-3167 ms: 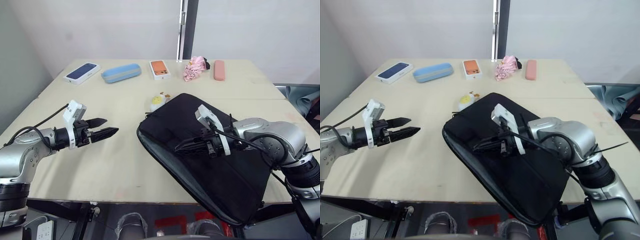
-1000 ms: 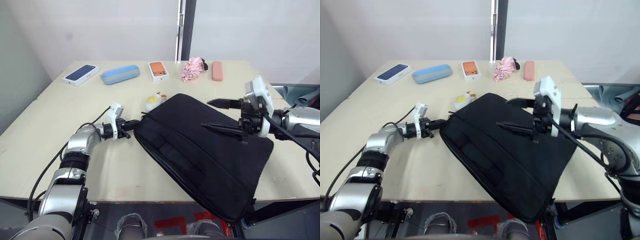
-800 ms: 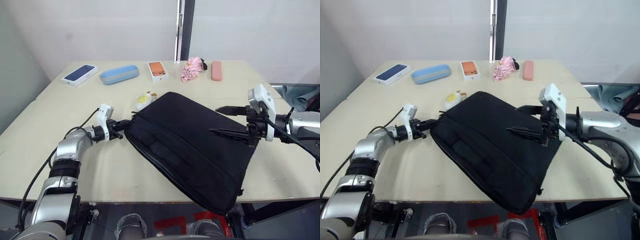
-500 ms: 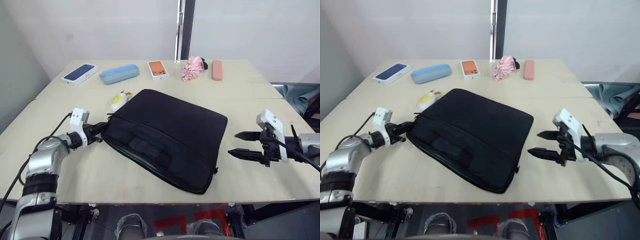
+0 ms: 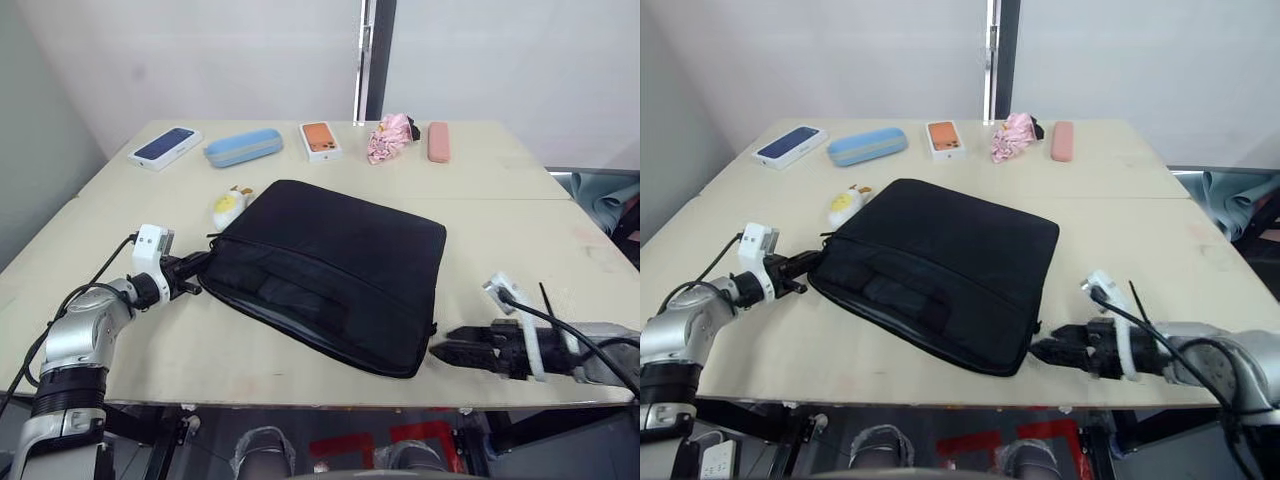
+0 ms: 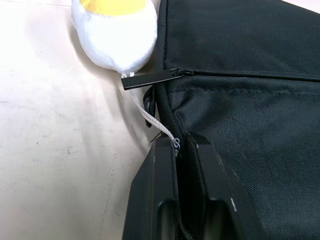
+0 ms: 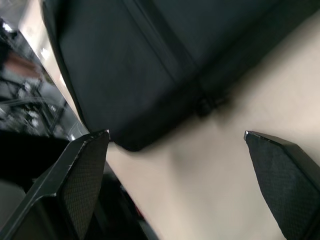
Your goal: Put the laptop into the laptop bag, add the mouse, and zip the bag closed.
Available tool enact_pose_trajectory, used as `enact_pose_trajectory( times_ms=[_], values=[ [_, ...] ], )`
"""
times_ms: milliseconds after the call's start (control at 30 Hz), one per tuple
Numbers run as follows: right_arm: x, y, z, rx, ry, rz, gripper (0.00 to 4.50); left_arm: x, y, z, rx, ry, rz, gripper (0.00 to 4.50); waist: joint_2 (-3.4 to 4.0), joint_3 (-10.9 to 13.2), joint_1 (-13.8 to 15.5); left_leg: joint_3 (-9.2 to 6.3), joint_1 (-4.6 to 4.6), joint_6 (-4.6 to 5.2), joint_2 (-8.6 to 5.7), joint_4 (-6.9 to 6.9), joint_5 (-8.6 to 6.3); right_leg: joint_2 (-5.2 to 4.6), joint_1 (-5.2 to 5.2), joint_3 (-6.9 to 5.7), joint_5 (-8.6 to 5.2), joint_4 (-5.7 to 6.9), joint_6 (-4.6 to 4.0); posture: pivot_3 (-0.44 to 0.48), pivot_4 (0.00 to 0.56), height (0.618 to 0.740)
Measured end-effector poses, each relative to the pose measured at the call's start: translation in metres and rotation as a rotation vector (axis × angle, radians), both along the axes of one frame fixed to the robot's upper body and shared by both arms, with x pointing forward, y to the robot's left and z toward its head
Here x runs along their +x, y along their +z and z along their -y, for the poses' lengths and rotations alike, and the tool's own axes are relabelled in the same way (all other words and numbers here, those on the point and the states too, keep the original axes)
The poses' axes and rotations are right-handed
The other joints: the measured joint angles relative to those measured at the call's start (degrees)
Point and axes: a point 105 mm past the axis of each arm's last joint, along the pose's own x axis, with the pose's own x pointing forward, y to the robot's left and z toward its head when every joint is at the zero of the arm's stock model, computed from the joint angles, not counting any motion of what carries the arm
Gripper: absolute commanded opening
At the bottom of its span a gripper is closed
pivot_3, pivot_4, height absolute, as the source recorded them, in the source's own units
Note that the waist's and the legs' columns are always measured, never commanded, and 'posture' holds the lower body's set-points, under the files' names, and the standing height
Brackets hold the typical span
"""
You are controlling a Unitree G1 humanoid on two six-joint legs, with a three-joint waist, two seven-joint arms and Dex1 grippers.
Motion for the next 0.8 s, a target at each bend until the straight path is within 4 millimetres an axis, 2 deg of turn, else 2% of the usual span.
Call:
enact_pose_trajectory(
  times_ms=[133, 167, 233, 267, 367, 400, 567, 600, 800],
  values=[
    [0.0063, 0.0018, -0.0087, 0.029, -0.025, -0.029, 4.5, -0.0006, 0.0005, 0.0019, 0.005, -0.009, 0.001, 0.02, 0.0, 0.0, 0.2, 0.0, -0.03, -0.01, -0.02, 0.0, 0.0, -0.01, 0.01, -0.02, 0.0, -0.04, 0.0, 0.0, 0.15, 0.74],
    [0.0066, 0.001, -0.0085, 0.024, -0.032, -0.036, 4.26, -0.0007, 0.0005, 0.002, 0.006, -0.009, 0.0, 0.0, 0.0, 0.0, 0.2, 0.0, -0.03, -0.01, -0.02, -0.02, 0.0, -0.01, 0.0, -0.02, 0.0, -0.04, 0.0, 0.0, 0.15, 0.74],
    [0.0067, -0.0009, -0.0082, 0.008, -0.039, -0.038, 3.57, -0.0013, 0.0008, 0.0025, 0.009, -0.009, -0.001, 0.0, 0.0, 0.0, 0.2, -0.01, -0.02, -0.03, -0.01, -0.03, 0.0, -0.01, 0.01, -0.03, 0.0, -0.04, 0.01, 0.0, 0.15, 0.74],
    [0.0068, -0.0017, -0.008, 0.004, -0.043, -0.039, 3.37, -0.0014, 0.0011, 0.0027, 0.01, -0.009, 0.0, 0.0, 0.0, 0.0, 0.2, -0.01, -0.02, -0.04, -0.01, -0.04, 0.0, -0.01, 0.01, -0.04, 0.0, -0.04, 0.01, 0.0, 0.15, 0.74],
    [0.0062, -0.0057, -0.0104, 0.014, -0.057, -0.053, 2.23, -0.0022, 0.0009, 0.0027, 0.013, -0.007, -0.003, 0.0, 0.01, 0.0, 0.2, -0.01, -0.02, -0.05, -0.01, -0.06, -0.01, -0.01, 0.0, -0.03, 0.0, -0.05, 0.02, 0.0, 0.15, 0.74],
    [0.006, -0.0061, -0.0107, 0.014, -0.058, -0.056, 2.02, -0.0025, 0.0012, 0.0029, 0.015, -0.007, -0.002, 0.0, 0.01, 0.0, 0.2, 0.0, -0.02, -0.05, -0.01, -0.06, -0.01, -0.01, 0.0, -0.03, 0.0, -0.05, 0.01, 0.0, 0.15, 0.74],
    [0.0071, -0.0038, -0.0079, 0.017, -0.069, -0.049, 0.19, -0.0046, 0.0006, 0.0018, 0.022, -0.006, -0.008, 0.0, 0.03, 0.0, 0.1, 0.0, 0.0, -0.06, -0.01, -0.06, 0.0, -0.01, 0.01, -0.02, 0.0, -0.04, 0.02, 0.0, 0.15, 0.74],
    [0.0072, -0.0036, -0.0076, 0.017, -0.07, -0.048, 0.04, -0.0047, 0.0005, 0.0017, 0.021, -0.005, -0.008, 0.0, 0.03, 0.0, 0.1, -0.01, 0.0, -0.06, -0.01, -0.06, 0.0, -0.01, 0.01, -0.02, 0.0, -0.04, 0.02, 0.0, 0.15, 0.74],
    [0.0104, -0.0028, -0.0028, 0.014, -0.083, -0.033, 0.04, -0.0094, 0.0011, 0.003, 0.032, -0.021, -0.016, 0.0, 0.03, 0.0, 0.1, -0.01, 0.0, -0.06, -0.01, -0.06, 0.0, -0.01, 0.02, -0.03, 0.0, -0.05, 0.03, 0.0, 0.15, 0.74]
  ],
)
